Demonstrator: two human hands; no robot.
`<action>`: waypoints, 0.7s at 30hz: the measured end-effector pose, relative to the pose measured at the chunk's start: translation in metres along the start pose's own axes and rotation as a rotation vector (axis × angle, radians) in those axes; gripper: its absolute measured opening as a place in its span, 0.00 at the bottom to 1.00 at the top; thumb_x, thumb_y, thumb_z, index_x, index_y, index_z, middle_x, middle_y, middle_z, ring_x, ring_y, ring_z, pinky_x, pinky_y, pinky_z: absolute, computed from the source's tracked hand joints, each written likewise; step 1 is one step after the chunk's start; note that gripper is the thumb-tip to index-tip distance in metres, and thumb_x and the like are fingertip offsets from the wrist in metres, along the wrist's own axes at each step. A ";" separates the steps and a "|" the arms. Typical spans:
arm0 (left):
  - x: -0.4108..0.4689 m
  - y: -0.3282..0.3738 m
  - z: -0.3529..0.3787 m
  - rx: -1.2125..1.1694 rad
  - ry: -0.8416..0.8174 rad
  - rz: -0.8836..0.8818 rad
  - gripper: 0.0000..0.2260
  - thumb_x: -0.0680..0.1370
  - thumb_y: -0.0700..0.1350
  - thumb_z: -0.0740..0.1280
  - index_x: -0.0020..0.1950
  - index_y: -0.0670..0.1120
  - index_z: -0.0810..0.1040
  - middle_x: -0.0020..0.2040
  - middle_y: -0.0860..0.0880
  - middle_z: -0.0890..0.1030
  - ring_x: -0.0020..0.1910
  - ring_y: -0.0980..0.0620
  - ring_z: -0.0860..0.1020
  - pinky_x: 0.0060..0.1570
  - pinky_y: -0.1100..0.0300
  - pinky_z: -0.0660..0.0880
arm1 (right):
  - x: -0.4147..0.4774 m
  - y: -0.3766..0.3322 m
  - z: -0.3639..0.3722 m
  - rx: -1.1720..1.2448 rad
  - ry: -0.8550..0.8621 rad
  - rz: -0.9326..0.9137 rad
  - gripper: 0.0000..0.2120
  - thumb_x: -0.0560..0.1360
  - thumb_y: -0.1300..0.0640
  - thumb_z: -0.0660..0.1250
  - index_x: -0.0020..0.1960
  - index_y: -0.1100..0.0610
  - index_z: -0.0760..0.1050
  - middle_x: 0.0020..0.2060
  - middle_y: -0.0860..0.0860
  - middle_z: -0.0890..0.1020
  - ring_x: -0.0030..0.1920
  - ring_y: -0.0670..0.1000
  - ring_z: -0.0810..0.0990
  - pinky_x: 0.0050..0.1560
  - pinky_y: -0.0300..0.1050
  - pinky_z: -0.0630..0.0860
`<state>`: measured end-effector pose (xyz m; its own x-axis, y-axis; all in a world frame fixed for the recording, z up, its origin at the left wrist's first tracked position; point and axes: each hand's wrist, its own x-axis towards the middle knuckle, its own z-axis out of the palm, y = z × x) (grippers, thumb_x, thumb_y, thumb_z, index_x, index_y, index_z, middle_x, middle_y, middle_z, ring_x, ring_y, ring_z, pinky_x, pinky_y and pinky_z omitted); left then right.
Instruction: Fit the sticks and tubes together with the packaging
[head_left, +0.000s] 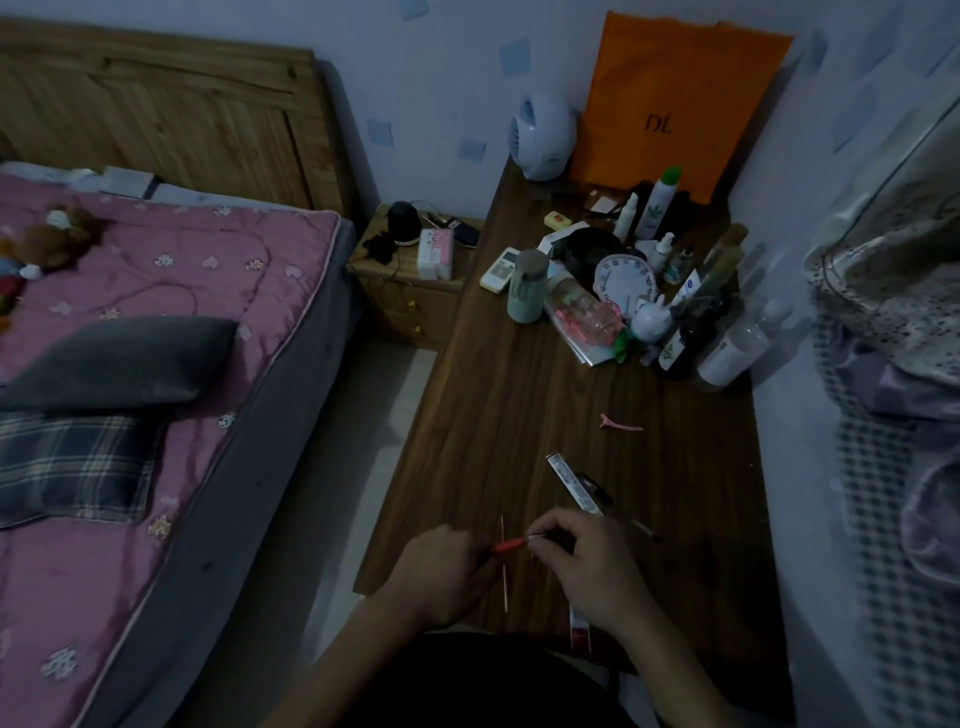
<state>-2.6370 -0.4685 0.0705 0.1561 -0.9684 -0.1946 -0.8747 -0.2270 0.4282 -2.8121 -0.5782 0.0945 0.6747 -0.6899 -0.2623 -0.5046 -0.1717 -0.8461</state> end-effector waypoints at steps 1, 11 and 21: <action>0.000 0.000 0.001 0.001 -0.009 0.002 0.22 0.73 0.64 0.51 0.43 0.49 0.75 0.40 0.47 0.83 0.40 0.46 0.81 0.35 0.59 0.67 | 0.000 0.001 0.000 -0.012 0.004 0.004 0.04 0.75 0.53 0.71 0.44 0.43 0.81 0.40 0.38 0.83 0.45 0.39 0.82 0.45 0.39 0.80; 0.000 -0.003 0.006 -0.014 -0.022 -0.025 0.20 0.75 0.61 0.54 0.43 0.47 0.76 0.41 0.45 0.83 0.42 0.44 0.81 0.35 0.59 0.65 | 0.003 0.012 0.000 0.107 0.029 0.050 0.08 0.76 0.55 0.70 0.47 0.40 0.81 0.44 0.40 0.85 0.47 0.40 0.83 0.47 0.36 0.79; 0.002 -0.020 0.021 -0.121 -0.082 -0.234 0.18 0.77 0.60 0.57 0.37 0.49 0.74 0.38 0.46 0.83 0.40 0.47 0.82 0.33 0.60 0.65 | 0.017 0.053 -0.001 0.201 0.181 0.314 0.07 0.78 0.57 0.68 0.45 0.47 0.81 0.42 0.47 0.84 0.41 0.47 0.85 0.42 0.41 0.79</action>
<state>-2.6286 -0.4640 0.0427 0.3054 -0.8775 -0.3698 -0.7574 -0.4592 0.4642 -2.8286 -0.5997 0.0456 0.3899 -0.8025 -0.4516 -0.5437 0.1952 -0.8163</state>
